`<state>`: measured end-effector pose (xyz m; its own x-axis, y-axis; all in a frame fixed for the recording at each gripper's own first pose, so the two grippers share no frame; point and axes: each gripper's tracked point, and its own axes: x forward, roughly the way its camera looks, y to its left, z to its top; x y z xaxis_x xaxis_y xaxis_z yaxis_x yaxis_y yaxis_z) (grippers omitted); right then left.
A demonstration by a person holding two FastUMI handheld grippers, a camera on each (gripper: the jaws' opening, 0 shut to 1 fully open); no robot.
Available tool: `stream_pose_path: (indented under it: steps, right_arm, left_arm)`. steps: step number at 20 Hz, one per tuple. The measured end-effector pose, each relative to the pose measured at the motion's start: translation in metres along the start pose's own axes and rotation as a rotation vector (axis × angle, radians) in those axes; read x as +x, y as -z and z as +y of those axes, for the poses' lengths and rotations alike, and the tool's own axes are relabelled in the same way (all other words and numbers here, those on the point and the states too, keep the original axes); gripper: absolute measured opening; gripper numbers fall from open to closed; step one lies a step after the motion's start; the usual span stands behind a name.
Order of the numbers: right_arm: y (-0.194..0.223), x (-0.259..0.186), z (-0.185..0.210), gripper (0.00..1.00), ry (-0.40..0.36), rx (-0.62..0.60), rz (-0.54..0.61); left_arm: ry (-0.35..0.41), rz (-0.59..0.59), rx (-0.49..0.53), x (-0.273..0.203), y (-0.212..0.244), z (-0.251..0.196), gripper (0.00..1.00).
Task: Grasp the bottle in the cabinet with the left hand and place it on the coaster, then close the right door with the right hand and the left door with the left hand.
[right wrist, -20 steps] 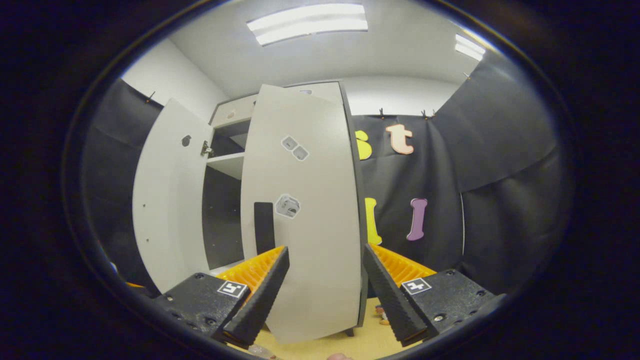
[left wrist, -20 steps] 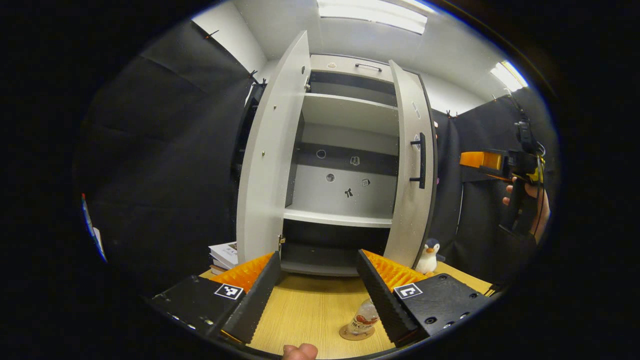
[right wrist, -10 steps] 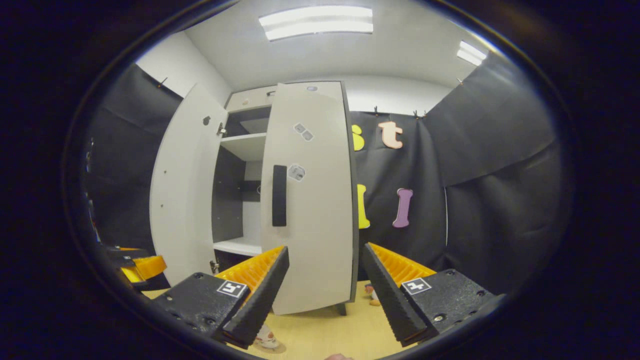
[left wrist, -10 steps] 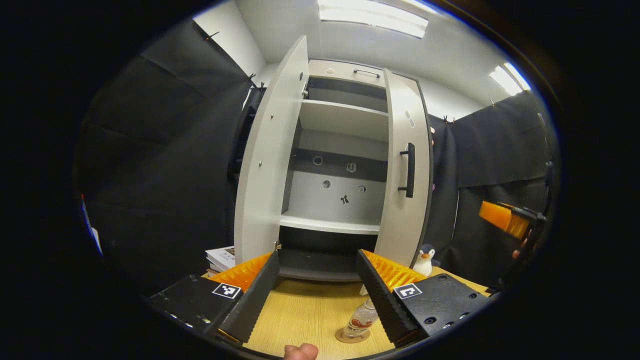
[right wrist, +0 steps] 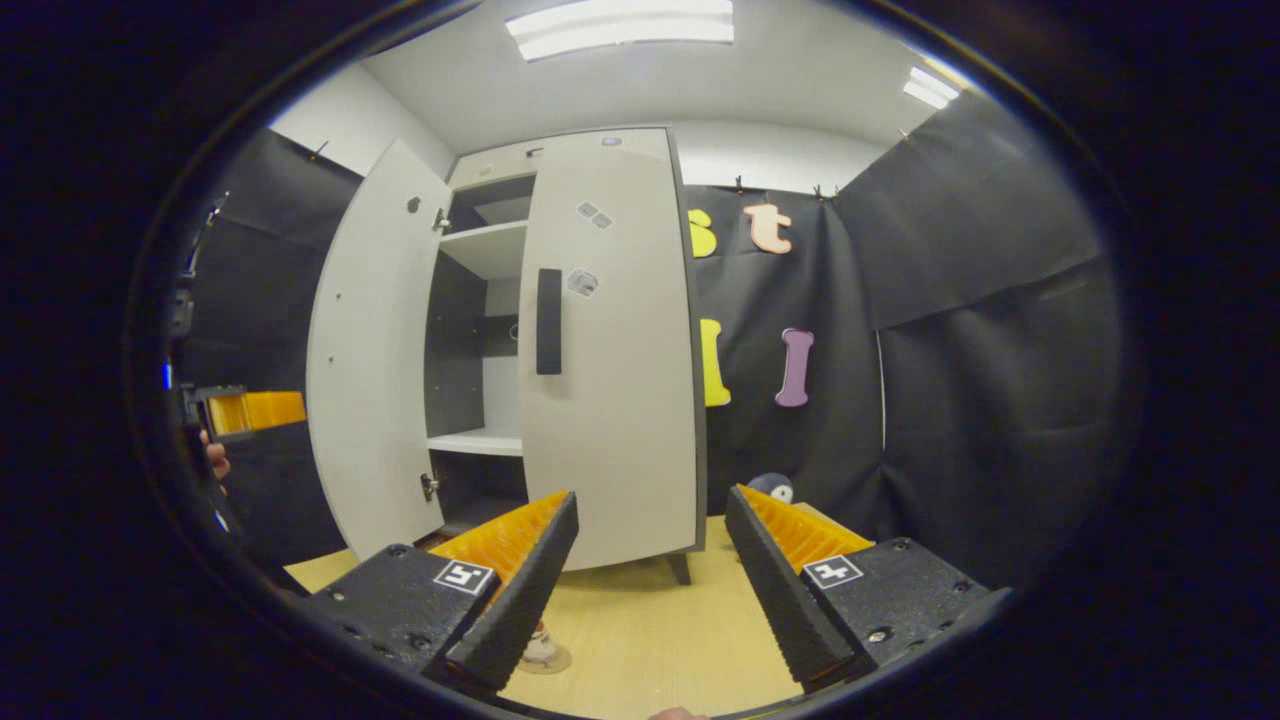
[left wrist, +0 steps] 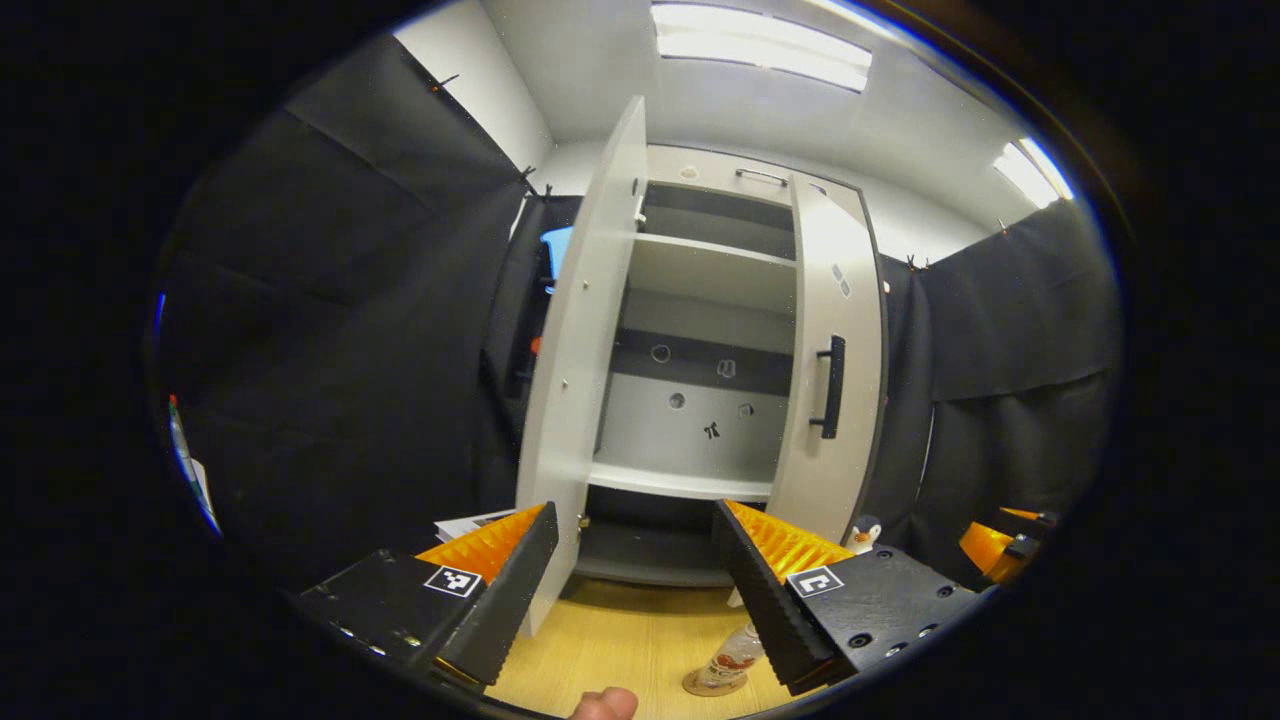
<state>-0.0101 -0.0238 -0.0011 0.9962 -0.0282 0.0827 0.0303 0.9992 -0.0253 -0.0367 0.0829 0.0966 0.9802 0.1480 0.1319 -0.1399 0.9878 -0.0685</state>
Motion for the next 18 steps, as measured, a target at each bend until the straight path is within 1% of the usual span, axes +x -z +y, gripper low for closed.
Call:
stream_pose_path:
  steps: [1,2,5,6,7,8,9,10,12,13,14,15,16,17,18]
  right_arm:
    - [0.005,0.000,-0.003,0.97,0.006,-0.008,0.009]
    - [0.009,0.000,-0.007,0.98,0.017,-0.012,0.022]
    - [0.010,0.000,-0.012,0.97,0.023,0.014,0.036]
    - [0.007,0.000,-0.012,0.92,0.023,0.021,0.031]
    - [0.004,0.001,-0.011,0.97,0.022,0.022,0.025]
    - [0.000,0.002,-0.010,0.97,0.022,0.017,0.018]
    - [-0.004,0.002,-0.009,0.97,0.019,0.012,0.008]
    - [-0.008,0.002,-0.008,0.97,0.015,0.007,0.001]
    - [-0.012,0.003,-0.008,0.98,0.015,-0.003,-0.009]
    - [-0.014,0.003,-0.009,0.98,0.016,-0.005,-0.013]
    - [-0.014,0.004,-0.010,1.00,0.020,-0.008,-0.013]
    - [-0.014,0.003,-0.013,0.98,0.027,-0.012,-0.014]
    - [-0.014,0.003,-0.015,0.98,0.036,-0.013,-0.014]
    - [-0.010,0.003,-0.016,0.98,0.039,-0.014,-0.007]
    - [-0.006,0.003,-0.016,0.98,0.040,-0.015,0.005]
  left_arm:
    - [-0.024,-0.024,0.011,0.003,-0.014,0.018,0.95]
    - [-0.045,-0.042,0.012,0.005,-0.026,0.033,0.99]
    - [-0.096,-0.073,-0.029,0.020,-0.050,0.075,0.99]
    - [-0.115,-0.093,-0.049,0.026,-0.058,0.089,0.99]
    - [-0.137,-0.113,-0.063,0.036,-0.067,0.103,0.99]
    - [-0.161,-0.122,-0.071,0.048,-0.073,0.116,0.99]
    - [-0.182,-0.120,-0.078,0.060,-0.071,0.127,0.99]
    - [-0.199,-0.116,-0.081,0.075,-0.070,0.137,0.94]
    - [-0.252,-0.112,-0.068,0.100,-0.069,0.159,0.95]
    - [-0.260,-0.108,-0.058,0.108,-0.068,0.163,0.95]
    - [-0.260,-0.094,-0.047,0.114,-0.063,0.162,0.95]
    - [-0.271,-0.089,-0.029,0.118,-0.058,0.163,0.95]
    - [-0.286,-0.091,-0.012,0.124,-0.054,0.168,1.00]
    - [-0.298,-0.113,0.000,0.128,-0.054,0.170,0.95]
    - [-0.306,-0.124,0.009,0.134,-0.055,0.171,1.00]
